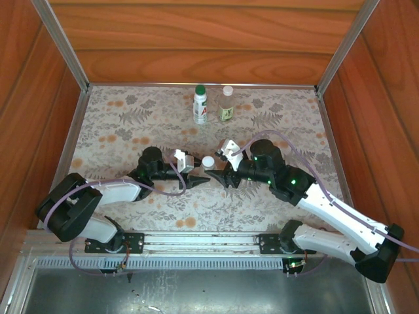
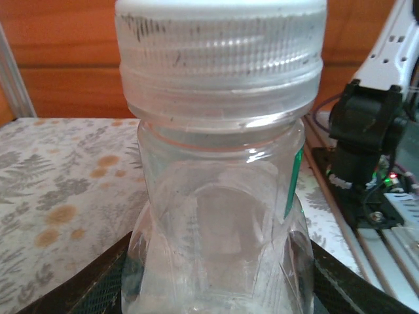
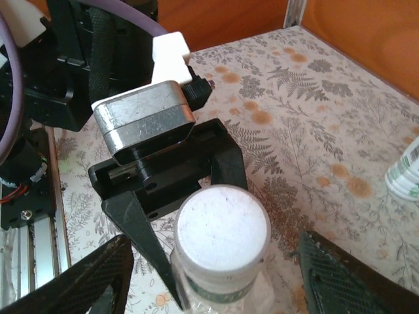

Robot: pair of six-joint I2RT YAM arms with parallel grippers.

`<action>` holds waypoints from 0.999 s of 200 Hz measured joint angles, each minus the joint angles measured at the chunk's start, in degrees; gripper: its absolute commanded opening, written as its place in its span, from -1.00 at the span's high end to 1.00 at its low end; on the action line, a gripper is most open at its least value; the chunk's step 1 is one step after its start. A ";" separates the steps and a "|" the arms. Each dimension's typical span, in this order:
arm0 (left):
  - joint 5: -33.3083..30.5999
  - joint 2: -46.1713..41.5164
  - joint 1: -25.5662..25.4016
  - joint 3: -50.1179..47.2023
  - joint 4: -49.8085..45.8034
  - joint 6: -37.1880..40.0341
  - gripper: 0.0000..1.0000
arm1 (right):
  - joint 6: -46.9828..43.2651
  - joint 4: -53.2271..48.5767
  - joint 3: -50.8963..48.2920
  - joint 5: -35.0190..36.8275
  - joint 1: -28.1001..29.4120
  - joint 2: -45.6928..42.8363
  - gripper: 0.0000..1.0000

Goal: Screw on the bottle caps

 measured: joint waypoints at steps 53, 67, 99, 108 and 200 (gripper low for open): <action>2.19 0.28 0.00 0.57 0.00 -1.44 -0.13 | -1.36 0.37 0.31 -1.79 0.00 4.28 -0.01; 2.56 0.26 0.00 0.57 -0.02 -1.49 -0.13 | -1.68 0.28 0.74 -2.03 0.00 5.18 0.12; 2.47 0.28 0.00 0.59 0.02 -1.55 -0.13 | -2.01 0.11 1.03 -2.47 -0.26 5.53 0.32; 2.45 0.28 0.00 0.59 0.00 -1.55 -0.15 | -2.03 0.09 1.03 -2.49 -0.26 5.53 0.33; -9.84 -6.16 0.68 -4.98 0.37 -2.97 -1.00 | -0.98 12.26 -5.95 3.65 -2.25 5.31 0.41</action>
